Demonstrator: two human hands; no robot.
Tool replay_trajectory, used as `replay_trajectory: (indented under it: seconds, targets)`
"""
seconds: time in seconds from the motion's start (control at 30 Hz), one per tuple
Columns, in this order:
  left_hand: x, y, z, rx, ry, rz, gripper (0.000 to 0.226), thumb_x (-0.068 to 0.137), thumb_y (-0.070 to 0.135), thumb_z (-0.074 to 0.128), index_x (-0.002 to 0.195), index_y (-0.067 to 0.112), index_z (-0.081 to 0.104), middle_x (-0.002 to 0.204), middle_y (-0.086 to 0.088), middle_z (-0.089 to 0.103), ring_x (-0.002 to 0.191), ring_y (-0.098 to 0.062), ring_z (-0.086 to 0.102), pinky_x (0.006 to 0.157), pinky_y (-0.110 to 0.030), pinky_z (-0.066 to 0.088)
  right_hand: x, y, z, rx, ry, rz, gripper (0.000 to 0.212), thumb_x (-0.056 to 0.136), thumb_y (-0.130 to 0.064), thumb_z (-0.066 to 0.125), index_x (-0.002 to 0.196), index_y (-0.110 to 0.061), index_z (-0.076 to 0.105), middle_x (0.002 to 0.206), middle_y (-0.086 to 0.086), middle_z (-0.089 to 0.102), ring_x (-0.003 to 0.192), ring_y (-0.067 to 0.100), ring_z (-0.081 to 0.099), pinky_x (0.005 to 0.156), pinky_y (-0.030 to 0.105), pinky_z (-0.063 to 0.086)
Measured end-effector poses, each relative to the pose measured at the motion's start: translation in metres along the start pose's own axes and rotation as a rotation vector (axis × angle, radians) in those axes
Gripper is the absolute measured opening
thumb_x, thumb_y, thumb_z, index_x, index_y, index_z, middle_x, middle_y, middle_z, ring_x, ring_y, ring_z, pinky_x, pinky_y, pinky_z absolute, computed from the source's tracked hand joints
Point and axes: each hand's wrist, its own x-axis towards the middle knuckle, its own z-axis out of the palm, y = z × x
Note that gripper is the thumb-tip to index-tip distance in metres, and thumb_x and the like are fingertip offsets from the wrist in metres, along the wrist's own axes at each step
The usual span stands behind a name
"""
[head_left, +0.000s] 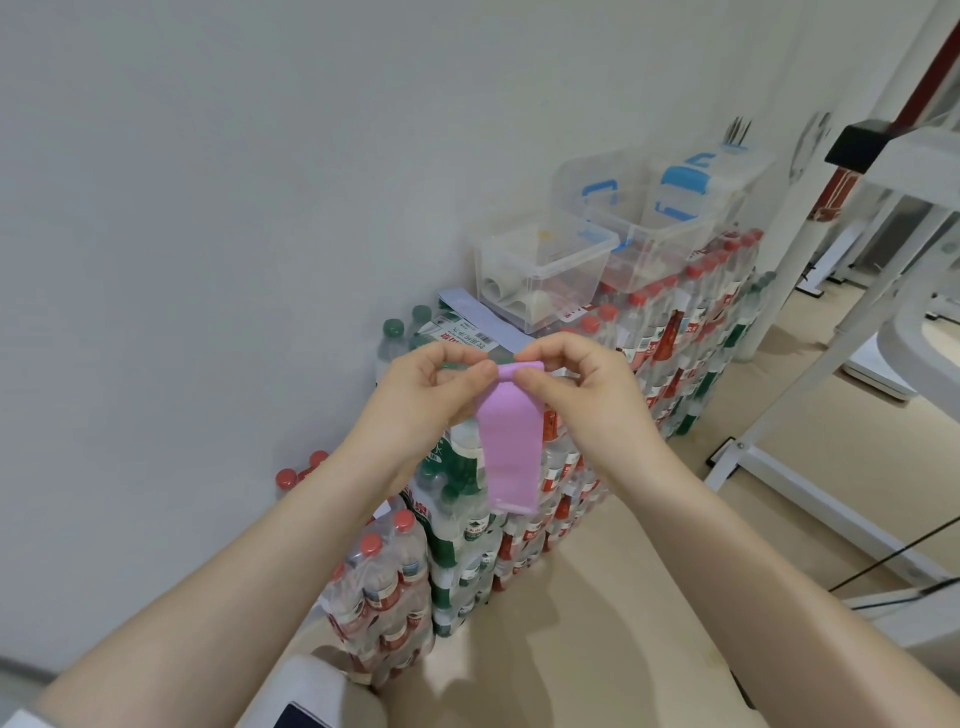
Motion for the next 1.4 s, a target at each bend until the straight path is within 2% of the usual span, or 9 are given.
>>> replay_trajectory:
  seconds: [0.13, 0.3, 0.43, 0.6, 0.8, 1.0, 1.13, 1.3, 1.4]
  targets:
    - [-0.0004, 0.0034, 0.0015, -0.004, 0.001, -0.008, 0.009, 0.087, 0.007, 0.059, 0.079, 0.009, 0.062, 0.068, -0.003, 0.068, 0.059, -0.008, 0.064, 0.062, -0.017, 0.054, -0.0030, -0.0009, 0.0008, 0.010, -0.021, 0.008, 0.022, 0.082, -0.001, 0.063, 0.078, -0.023, 0.063, 0.080, -0.005, 0.062, 0.056, -0.004, 0.053, 0.052, 0.009, 0.039]
    - [0.0002, 0.0031, -0.0021, 0.112, 0.040, 0.050, 0.011, 0.083, 0.006, 0.064, 0.077, 0.014, 0.064, 0.067, -0.002, 0.067, 0.063, -0.011, 0.060, 0.070, -0.025, 0.050, -0.0035, -0.0003, 0.0008, 0.013, -0.038, 0.067, 0.014, 0.082, -0.014, 0.067, 0.091, -0.024, 0.063, 0.089, 0.000, 0.066, 0.075, 0.014, 0.065, 0.065, 0.024, 0.054]
    - [-0.0022, 0.0042, -0.0038, 0.157, 0.042, 0.092, 0.014, 0.081, 0.005, 0.066, 0.076, 0.018, 0.064, 0.070, -0.003, 0.065, 0.069, -0.016, 0.059, 0.075, -0.031, 0.047, -0.0044, -0.0007, 0.0017, 0.027, -0.071, 0.099, 0.009, 0.086, -0.015, 0.062, 0.079, -0.020, 0.064, 0.073, 0.004, 0.067, 0.067, 0.015, 0.062, 0.063, 0.027, 0.052]
    - [-0.0031, 0.0014, -0.0037, 0.110, 0.015, 0.036, 0.010, 0.083, 0.004, 0.064, 0.081, 0.014, 0.064, 0.074, -0.004, 0.066, 0.069, -0.013, 0.060, 0.073, -0.025, 0.049, -0.0040, 0.0011, 0.0022, -0.015, -0.034, 0.063, 0.014, 0.083, -0.010, 0.065, 0.077, -0.022, 0.063, 0.075, -0.002, 0.063, 0.070, 0.015, 0.061, 0.065, 0.028, 0.052]
    - [-0.0037, -0.0002, -0.0040, 0.049, -0.006, -0.042, 0.009, 0.086, 0.008, 0.060, 0.078, 0.010, 0.063, 0.061, 0.005, 0.069, 0.057, -0.004, 0.064, 0.060, -0.014, 0.052, -0.0061, 0.0036, 0.0018, -0.015, -0.020, 0.043, 0.023, 0.082, -0.006, 0.064, 0.076, -0.028, 0.062, 0.083, -0.009, 0.061, 0.075, 0.012, 0.058, 0.065, 0.025, 0.043]
    - [-0.0060, 0.0006, -0.0061, 0.110, 0.025, 0.011, 0.010, 0.083, 0.005, 0.064, 0.080, 0.015, 0.064, 0.075, -0.005, 0.069, 0.067, -0.012, 0.063, 0.072, -0.024, 0.052, -0.0102, 0.0027, 0.0056, 0.050, -0.092, 0.157, 0.004, 0.088, -0.021, 0.060, 0.087, -0.021, 0.063, 0.081, -0.001, 0.065, 0.071, 0.012, 0.061, 0.064, 0.024, 0.049]
    - [-0.0066, -0.0014, -0.0069, 0.130, 0.029, 0.023, 0.014, 0.081, 0.003, 0.065, 0.081, 0.017, 0.065, 0.080, -0.008, 0.070, 0.073, -0.016, 0.063, 0.078, -0.029, 0.051, -0.0104, 0.0050, 0.0065, 0.060, -0.080, 0.169, 0.009, 0.089, -0.017, 0.058, 0.082, -0.014, 0.064, 0.074, 0.005, 0.067, 0.066, 0.015, 0.062, 0.063, 0.028, 0.050]
    - [-0.0078, -0.0039, -0.0039, 0.031, -0.054, -0.054, 0.006, 0.088, 0.012, 0.058, 0.084, 0.014, 0.063, 0.065, 0.005, 0.069, 0.060, -0.006, 0.065, 0.063, -0.017, 0.054, -0.0083, 0.0084, 0.0043, 0.037, -0.040, 0.108, 0.013, 0.085, -0.009, 0.062, 0.082, -0.022, 0.064, 0.078, -0.003, 0.064, 0.070, 0.011, 0.060, 0.063, 0.025, 0.045]
    - [-0.0067, -0.0043, -0.0039, 0.052, -0.036, -0.045, 0.011, 0.089, 0.012, 0.057, 0.080, 0.012, 0.064, 0.067, 0.002, 0.068, 0.059, -0.006, 0.065, 0.061, -0.016, 0.054, -0.0093, 0.0072, 0.0037, 0.030, -0.050, 0.100, 0.017, 0.085, -0.005, 0.061, 0.082, -0.022, 0.064, 0.082, -0.001, 0.064, 0.072, 0.014, 0.059, 0.064, 0.027, 0.047]
